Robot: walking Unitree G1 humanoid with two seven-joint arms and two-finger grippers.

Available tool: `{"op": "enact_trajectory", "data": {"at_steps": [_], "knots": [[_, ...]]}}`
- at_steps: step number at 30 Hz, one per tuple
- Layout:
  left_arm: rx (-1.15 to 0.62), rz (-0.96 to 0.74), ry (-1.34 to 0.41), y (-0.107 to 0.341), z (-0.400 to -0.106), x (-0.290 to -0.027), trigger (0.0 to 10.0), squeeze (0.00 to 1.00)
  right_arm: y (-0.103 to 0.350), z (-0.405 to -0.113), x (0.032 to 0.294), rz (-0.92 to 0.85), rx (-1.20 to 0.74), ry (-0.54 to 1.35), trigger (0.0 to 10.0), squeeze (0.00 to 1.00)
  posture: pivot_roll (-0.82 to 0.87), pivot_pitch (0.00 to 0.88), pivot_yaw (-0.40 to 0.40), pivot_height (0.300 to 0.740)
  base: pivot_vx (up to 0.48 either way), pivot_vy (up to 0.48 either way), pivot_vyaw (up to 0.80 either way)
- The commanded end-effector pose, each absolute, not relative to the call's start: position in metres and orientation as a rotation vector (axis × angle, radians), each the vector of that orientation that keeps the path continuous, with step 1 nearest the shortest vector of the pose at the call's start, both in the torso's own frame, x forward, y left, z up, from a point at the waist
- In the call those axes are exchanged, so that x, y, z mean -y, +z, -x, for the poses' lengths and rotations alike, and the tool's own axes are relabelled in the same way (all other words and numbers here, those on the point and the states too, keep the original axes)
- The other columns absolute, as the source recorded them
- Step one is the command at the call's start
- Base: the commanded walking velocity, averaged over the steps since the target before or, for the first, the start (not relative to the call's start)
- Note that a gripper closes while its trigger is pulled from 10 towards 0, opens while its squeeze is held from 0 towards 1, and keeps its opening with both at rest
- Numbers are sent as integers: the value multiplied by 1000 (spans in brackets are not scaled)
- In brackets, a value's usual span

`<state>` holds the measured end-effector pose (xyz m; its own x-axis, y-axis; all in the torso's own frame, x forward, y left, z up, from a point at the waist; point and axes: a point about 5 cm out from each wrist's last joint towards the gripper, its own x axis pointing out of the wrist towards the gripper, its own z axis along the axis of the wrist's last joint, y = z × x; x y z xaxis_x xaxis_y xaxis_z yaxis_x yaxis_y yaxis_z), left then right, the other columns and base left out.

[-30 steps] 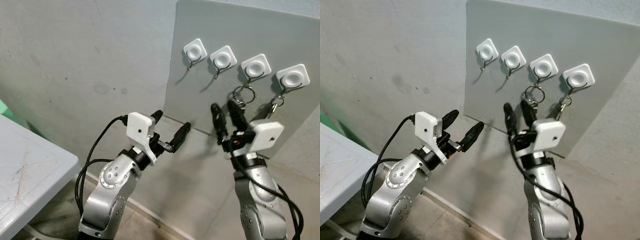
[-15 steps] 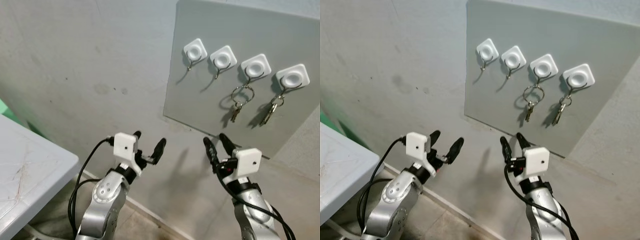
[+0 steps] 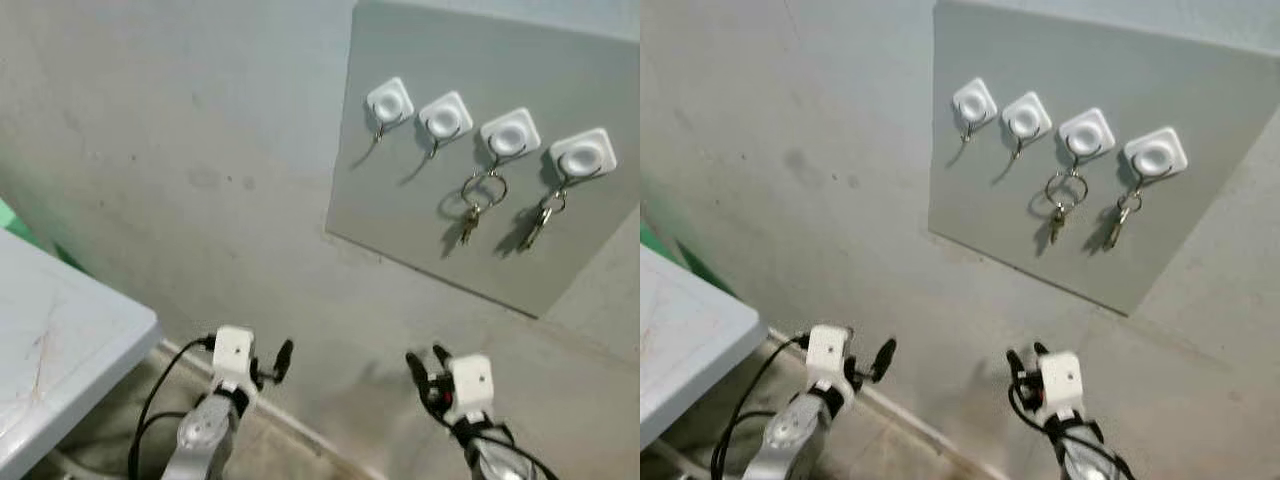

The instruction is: Hang keys on a hook

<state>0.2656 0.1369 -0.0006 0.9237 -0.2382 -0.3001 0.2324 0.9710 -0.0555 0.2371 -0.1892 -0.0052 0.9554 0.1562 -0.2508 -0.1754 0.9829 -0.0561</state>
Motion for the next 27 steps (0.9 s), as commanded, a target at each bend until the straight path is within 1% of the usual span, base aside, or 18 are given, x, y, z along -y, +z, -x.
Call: {"op": "enact_trajectory", "data": {"at_steps": [1,3,5,6,7,8,9,10,11,12,13,15,18,21,25,27], "knots": [[-375,4,-203,-11,-264,-141,10000,0,-15,-235,199,87,-319,109,10000,0,7,0,-48,740,0,0,0],[-412,11,-190,-16,-262,-144,10000,0,-20,-233,201,79,-350,99,10000,0,5,0,-49,740,0,0,0],[-463,2,-203,-26,-255,-144,10000,0,-31,-226,209,119,-425,53,10000,0,8,0,-45,740,0,0,0],[-463,2,-203,-26,-255,-144,10000,0,-31,-226,209,119,-425,53,10000,0,8,0,-45,740,0,0,0],[-537,9,-195,-37,-246,-147,10000,0,-39,-220,215,134,-495,10,10000,0,3,0,-41,740,0,0,0],[-537,9,-195,-37,-246,-147,10000,0,-39,-220,215,134,-495,10,10000,0,3,0,-41,740,0,0,0],[-602,16,-193,-46,-237,-150,10000,0,-48,-211,220,166,-568,-12,10000,0,3,0,-41,740,0,0,0],[-602,16,-193,-46,-237,-150,10000,0,-48,-211,220,166,-568,-12,10000,0,3,0,-41,740,0,0,0],[-673,19,-153,-55,-229,-156,10000,0,-58,-200,223,162,-650,-42,10000,0,-6,0,-37,740,0,0,0],[-673,19,-153,-55,-229,-156,10000,0,-58,-200,223,162,-650,-42,10000,0,-6,0,-37,740,0,0,0],[-736,24,-117,-63,-218,-162,10000,0,-67,-187,225,167,-728,-45,10000,0,-5,0,-37,740,0,0,0],[-811,25,-56,-72,-204,-170,10000,0,-76,-173,223,170,-798,-39,10000,0,-7,0,-35,740,0,0,0],[-863,54,-14,-79,-192,-174,10000,0,-83,-160,220,172,-859,-37,10000,0,-15,0,-30,740,0,0,0],[-881,65,-15,-83,-185,-172,10000,0,-89,-149,217,163,-903,-50,10000,0,-23,0,-21,740,0,0,0],[-898,82,-10,-86,-179,-170,10000,0,-93,-142,212,118,-929,-79,10000,0,-25,0,-18,740,0,0,0],[-911,73,-16,-87,-175,-169,10000,0,-95,-139,209,133,-943,-66,10000,0,-18,0,-20,740,0,0,0]]}}
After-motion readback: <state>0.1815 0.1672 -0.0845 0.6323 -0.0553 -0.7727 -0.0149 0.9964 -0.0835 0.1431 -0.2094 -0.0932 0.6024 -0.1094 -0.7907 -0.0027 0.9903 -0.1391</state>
